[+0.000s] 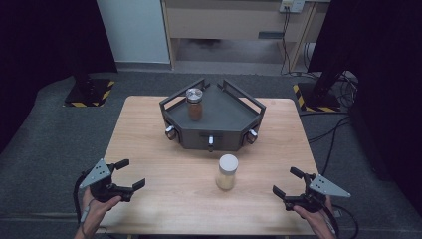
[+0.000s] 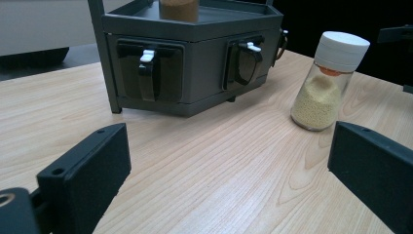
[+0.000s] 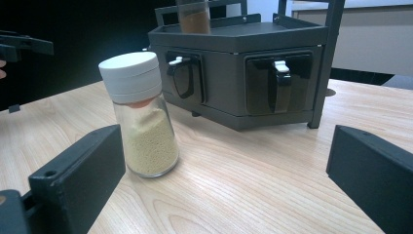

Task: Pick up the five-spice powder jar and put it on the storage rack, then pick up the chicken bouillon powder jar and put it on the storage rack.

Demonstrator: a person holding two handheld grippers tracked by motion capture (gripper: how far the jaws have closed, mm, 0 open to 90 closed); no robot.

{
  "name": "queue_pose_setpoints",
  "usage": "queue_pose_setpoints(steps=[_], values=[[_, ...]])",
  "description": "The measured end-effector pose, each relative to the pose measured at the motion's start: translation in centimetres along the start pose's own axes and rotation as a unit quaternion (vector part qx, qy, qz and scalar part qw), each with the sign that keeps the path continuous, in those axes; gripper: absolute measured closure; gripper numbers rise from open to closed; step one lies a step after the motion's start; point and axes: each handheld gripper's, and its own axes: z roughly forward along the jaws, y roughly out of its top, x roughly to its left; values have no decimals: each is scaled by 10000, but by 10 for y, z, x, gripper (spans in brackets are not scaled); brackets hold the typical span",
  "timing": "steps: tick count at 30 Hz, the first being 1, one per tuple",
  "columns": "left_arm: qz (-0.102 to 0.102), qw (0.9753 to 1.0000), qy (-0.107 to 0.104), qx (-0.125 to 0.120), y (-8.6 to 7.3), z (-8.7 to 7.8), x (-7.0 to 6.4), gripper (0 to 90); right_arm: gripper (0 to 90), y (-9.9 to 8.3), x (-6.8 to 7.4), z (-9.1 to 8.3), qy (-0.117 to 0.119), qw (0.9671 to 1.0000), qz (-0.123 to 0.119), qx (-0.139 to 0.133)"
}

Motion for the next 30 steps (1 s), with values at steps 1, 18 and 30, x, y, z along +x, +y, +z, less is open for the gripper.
queue_pose_setpoints(steps=[1,18,30], values=[[-1,10000,4,-2,0,0,0,9,13,0,0,0,4,10000,-1,3],[-18,10000,-5,11,0,1,1,8,13,0,0,-1,-3,10000,-7,-2],[10,10000,-24,31,1,2,0,8,13,0,-1,-2,12,10000,20,-15]])
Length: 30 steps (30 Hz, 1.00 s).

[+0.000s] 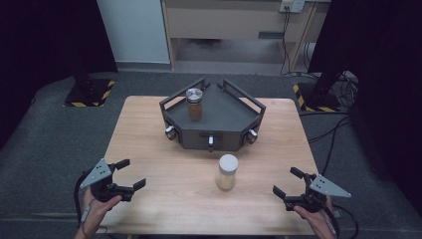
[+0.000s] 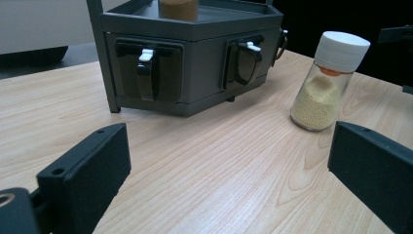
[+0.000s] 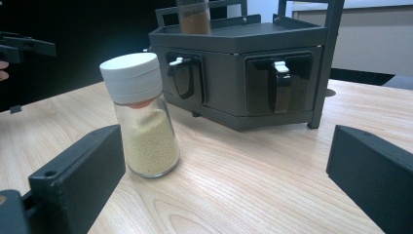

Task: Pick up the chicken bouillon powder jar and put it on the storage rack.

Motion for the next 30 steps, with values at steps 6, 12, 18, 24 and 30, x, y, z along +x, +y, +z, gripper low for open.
queue_pose_setpoints(steps=[6,12,18,24,30], values=[[11,10000,-34,6,0,1,0,8,11,3,-2,-6,-52,9999,-9,-112],[10,10000,-24,-20,0,1,-1,7,9,14,-4,-8,50,9999,-33,-122],[-16,10000,-21,-27,-1,0,-1,7,26,39,-5,-8,191,9998,-96,11],[-10,10000,2,-16,-1,0,-1,8,22,70,-5,0,324,9994,-121,101],[-31,10000,4,-21,-1,0,-1,8,21,102,-4,12,541,9979,-254,258]])
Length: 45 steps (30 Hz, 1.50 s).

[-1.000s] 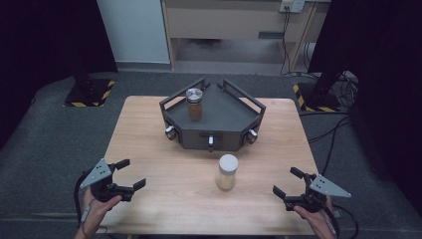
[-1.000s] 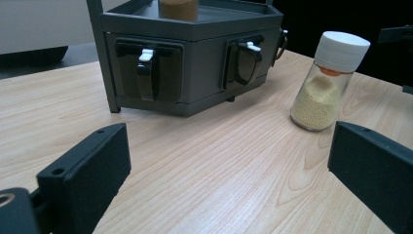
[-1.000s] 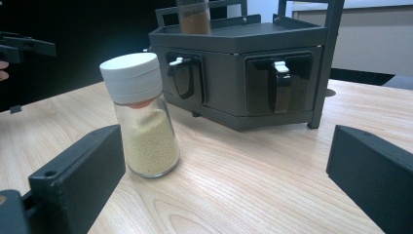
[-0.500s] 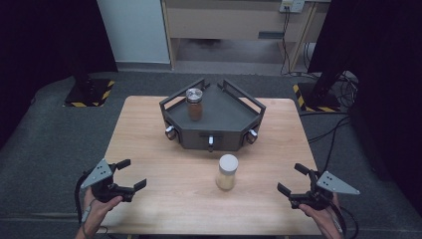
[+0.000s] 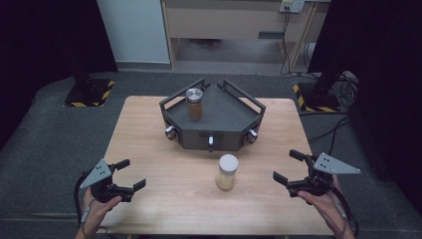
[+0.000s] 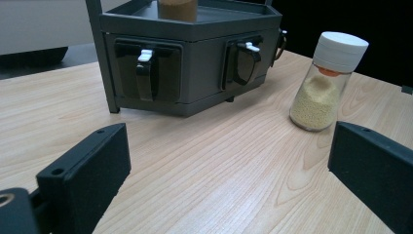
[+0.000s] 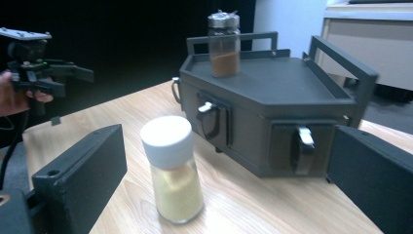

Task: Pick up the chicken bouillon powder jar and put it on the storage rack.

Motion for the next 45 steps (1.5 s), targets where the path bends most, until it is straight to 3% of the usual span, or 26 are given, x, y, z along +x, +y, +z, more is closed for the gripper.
queue_pose_setpoints(steps=[8,22,27,32,41,43,45], values=[[-12,10000,12,13,0,0,0,8,19,30,-3,26,288,9992,-101,272],[13,10000,-23,20,0,0,0,8,22,50,-2,66,530,9966,-268,577],[13,10000,-25,36,1,1,0,8,24,52,-3,83,712,9937,-499,707],[4,10000,-20,38,1,1,1,8,24,50,-6,100,859,9901,-583,941],[2,10000,-24,45,1,1,1,8,46,41,-9,125,1075,9856,-662,1127],[4,10000,-24,48,1,1,1,8,69,38,-12,131,1209,9839,-638,1155],[3,10000,-26,46,1,1,1,8,74,36,-13,138,1261,9814,-763,1227]])
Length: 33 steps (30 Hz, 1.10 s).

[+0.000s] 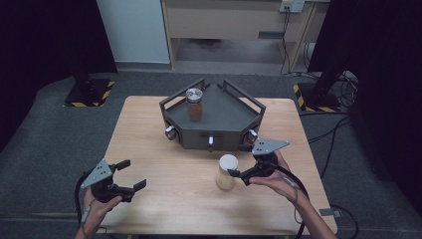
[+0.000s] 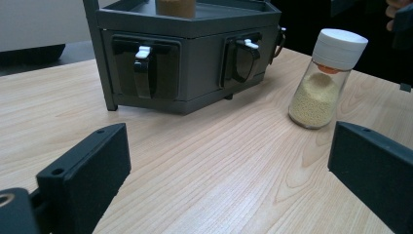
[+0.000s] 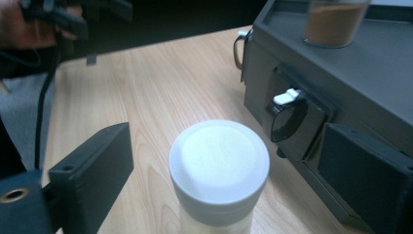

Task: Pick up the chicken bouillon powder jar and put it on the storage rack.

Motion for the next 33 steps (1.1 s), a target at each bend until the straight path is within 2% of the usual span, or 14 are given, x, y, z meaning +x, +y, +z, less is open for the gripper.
queue_pose_setpoints(steps=[2,3,6,8,12,13,16,18,20,26,33], values=[[1,10000,0,-1,0,0,0,8,70,-1,-2,5,42,10000,-26,53],[3,10000,2,0,0,0,0,8,82,1,-3,10,76,9997,-177,170],[1,10000,-1,-4,0,0,0,8,101,2,-4,14,106,9995,-234,188],[6,10000,-2,3,0,0,0,8,130,-1,-6,18,185,9995,-205,137],[9,10000,2,-7,0,-1,0,8,181,-1,-11,26,263,9989,-203,319],[8,10000,3,-7,0,-1,0,7,236,-4,-14,28,355,9986,-169,339],[17,10000,5,5,0,0,0,8,271,-4,-14,29,307,9986,-215,376],[22,10000,8,13,1,0,0,8,334,-4,-14,30,306,9984,-299,374],[37,10000,7,18,1,0,-1,8,337,-4,-13,31,317,9983,-357,343],[33,10000,-2,26,1,0,0,8,341,-2,-6,29,190,9987,-279,394],[27,10000,0,24,1,0,0,8,342,-1,-5,27,126,9989,-166,423]])
